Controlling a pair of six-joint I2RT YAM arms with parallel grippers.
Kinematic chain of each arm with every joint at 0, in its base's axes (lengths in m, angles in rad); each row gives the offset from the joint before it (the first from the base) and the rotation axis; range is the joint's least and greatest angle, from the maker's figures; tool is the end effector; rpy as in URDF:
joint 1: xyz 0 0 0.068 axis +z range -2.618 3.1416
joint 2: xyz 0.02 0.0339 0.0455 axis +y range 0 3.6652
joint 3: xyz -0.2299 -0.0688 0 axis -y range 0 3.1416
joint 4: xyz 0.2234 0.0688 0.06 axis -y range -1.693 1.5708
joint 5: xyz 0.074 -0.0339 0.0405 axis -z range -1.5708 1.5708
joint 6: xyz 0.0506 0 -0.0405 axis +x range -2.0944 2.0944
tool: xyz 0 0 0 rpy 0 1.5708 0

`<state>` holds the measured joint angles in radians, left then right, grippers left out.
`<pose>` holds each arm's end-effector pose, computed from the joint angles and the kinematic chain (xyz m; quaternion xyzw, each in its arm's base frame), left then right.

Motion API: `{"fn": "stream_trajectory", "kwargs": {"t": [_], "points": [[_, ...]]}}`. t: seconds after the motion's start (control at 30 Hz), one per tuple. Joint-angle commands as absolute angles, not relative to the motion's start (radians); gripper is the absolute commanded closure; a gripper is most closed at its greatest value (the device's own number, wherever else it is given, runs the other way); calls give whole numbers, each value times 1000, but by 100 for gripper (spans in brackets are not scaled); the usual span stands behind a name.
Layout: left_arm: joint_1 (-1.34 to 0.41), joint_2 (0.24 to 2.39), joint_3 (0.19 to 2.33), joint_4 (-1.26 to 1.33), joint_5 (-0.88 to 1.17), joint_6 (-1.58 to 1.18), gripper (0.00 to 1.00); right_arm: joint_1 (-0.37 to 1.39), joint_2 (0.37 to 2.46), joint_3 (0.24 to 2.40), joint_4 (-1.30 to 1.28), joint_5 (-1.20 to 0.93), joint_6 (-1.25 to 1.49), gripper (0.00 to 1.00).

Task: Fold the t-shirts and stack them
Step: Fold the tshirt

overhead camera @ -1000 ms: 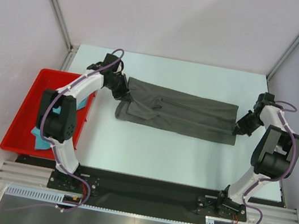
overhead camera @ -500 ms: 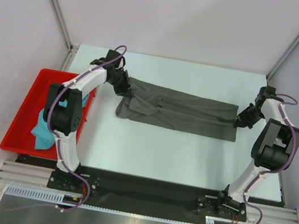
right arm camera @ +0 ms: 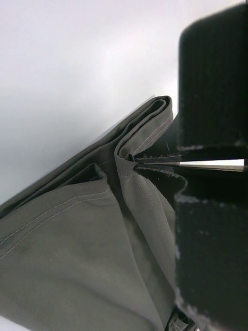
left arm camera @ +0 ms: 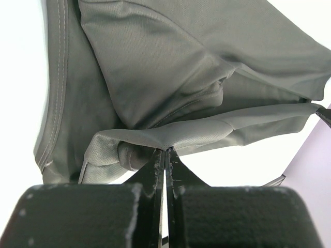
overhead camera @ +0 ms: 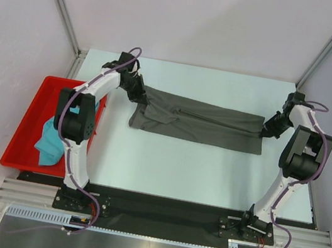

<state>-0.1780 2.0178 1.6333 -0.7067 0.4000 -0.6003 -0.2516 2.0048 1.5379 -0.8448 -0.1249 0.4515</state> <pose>0.3947 -0.0910 0.1856 -0.1534 0.9408 -0.2669 0.1421 0.3648 -0.0873 0.1550 0.3332 0.9319 0.0744 0.1221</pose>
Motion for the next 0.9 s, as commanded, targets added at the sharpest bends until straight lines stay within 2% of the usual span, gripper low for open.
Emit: {"fn": "stream_trajectory", "kwargs": {"t": [0.0, 0.23, 0.33, 0.43, 0.47, 0.53, 0.6, 0.63, 0.7, 0.77, 0.87], "points": [[-167, 2042, 1690, -709, 428, -575, 99, -250, 2029, 1591, -856, -130, 453, 100], [-167, 2068, 1706, -719, 407, -574, 98, -247, 2039, 1601, -857, -127, 453, 97], [-169, 2072, 1726, -716, 379, -574, 82, -247, 2037, 1606, -856, -123, 443, 89], [-179, 2075, 1810, -771, 266, -525, 55, -247, 2033, 1634, -877, -80, 414, 77], [-183, 2075, 1839, -794, 238, -511, 42, -247, 2028, 1643, -894, -62, 401, 71], [-189, 2045, 1887, -854, 168, -476, 31, -233, 2008, 1681, -926, 30, 359, 66], [-190, 1997, 1855, -858, 137, -460, 29, -216, 1978, 1687, -954, 83, 339, 62], [-190, 1940, 1786, -838, 133, -453, 30, -204, 1958, 1680, -956, 98, 337, 57], [-190, 1887, 1703, -818, 133, -451, 34, -198, 1895, 1620, -939, 83, 359, 54], [-189, 1835, 1582, -779, 152, -457, 39, -198, 1855, 1554, -905, 9, 377, 53], [-189, 1804, 1461, -743, 202, -483, 39, -210, 1780, 1402, -827, -122, 420, 52]]}}
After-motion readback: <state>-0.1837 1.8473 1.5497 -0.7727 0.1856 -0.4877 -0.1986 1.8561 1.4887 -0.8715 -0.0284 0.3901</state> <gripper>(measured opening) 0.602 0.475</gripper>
